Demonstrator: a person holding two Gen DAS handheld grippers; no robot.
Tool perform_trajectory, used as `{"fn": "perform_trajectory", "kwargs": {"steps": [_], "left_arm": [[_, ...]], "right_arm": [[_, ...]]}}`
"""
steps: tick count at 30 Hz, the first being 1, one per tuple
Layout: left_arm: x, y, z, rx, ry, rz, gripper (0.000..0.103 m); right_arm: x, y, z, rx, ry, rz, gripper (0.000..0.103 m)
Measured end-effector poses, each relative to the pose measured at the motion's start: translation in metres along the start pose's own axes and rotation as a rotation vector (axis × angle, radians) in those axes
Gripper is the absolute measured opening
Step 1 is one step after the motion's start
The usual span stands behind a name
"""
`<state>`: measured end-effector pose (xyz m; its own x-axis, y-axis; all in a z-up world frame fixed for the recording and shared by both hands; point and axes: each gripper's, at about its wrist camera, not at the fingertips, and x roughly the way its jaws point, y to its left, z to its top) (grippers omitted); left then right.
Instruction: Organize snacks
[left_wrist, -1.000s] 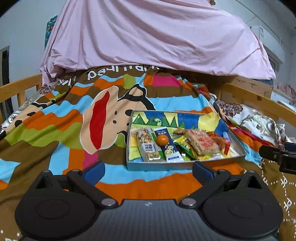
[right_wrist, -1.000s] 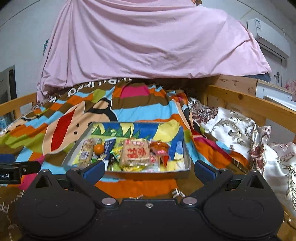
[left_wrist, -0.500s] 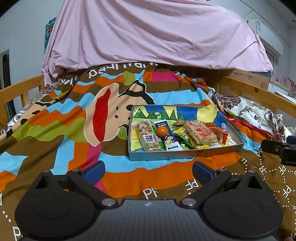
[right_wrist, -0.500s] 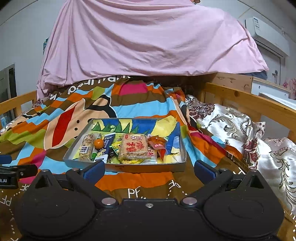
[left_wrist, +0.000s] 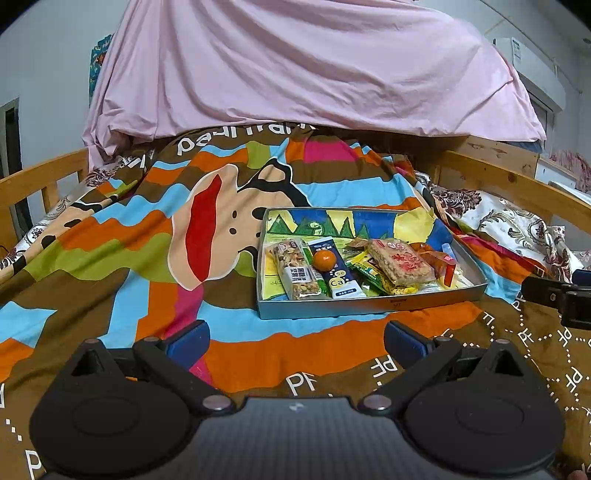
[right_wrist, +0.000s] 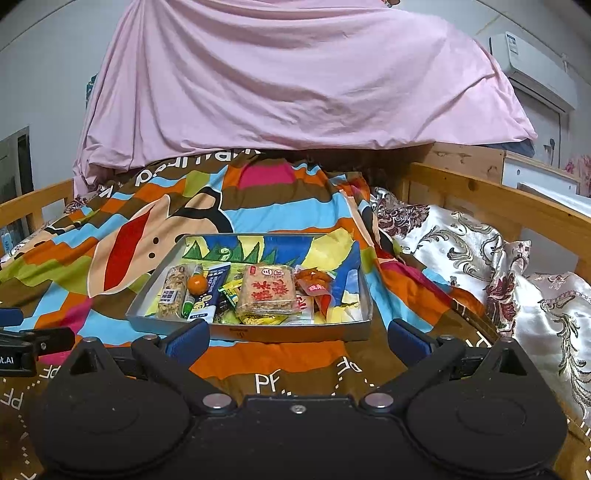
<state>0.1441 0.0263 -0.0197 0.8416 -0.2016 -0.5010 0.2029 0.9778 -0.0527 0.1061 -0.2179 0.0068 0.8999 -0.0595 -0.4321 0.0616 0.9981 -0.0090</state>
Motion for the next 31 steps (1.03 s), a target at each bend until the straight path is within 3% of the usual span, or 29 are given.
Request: {"fn": "perform_trajectory", "kwargs": {"steps": [11, 15, 18, 23, 31], "left_arm": [[0.001, -0.001, -0.002, 0.0, 0.015, 0.009, 0.102], [0.007, 0.002, -0.001, -0.041, 0.078, 0.039, 0.102], [0.011, 0.005, -0.002, -0.063, 0.122, 0.006, 0.102], [0.007, 0.003, -0.003, -0.044, 0.091, 0.009, 0.102], [0.01, 0.0, -0.004, -0.02, 0.109, 0.028, 0.102]], "right_arm": [[0.001, 0.001, 0.001, -0.001, 0.003, 0.0, 0.102], [0.001, 0.0, -0.002, -0.003, 0.007, 0.001, 0.102], [0.001, 0.0, -0.003, -0.003, 0.008, 0.001, 0.102], [0.002, 0.002, -0.007, 0.0, 0.016, 0.003, 0.102], [0.005, 0.003, -0.006, -0.001, 0.024, 0.004, 0.102]]}}
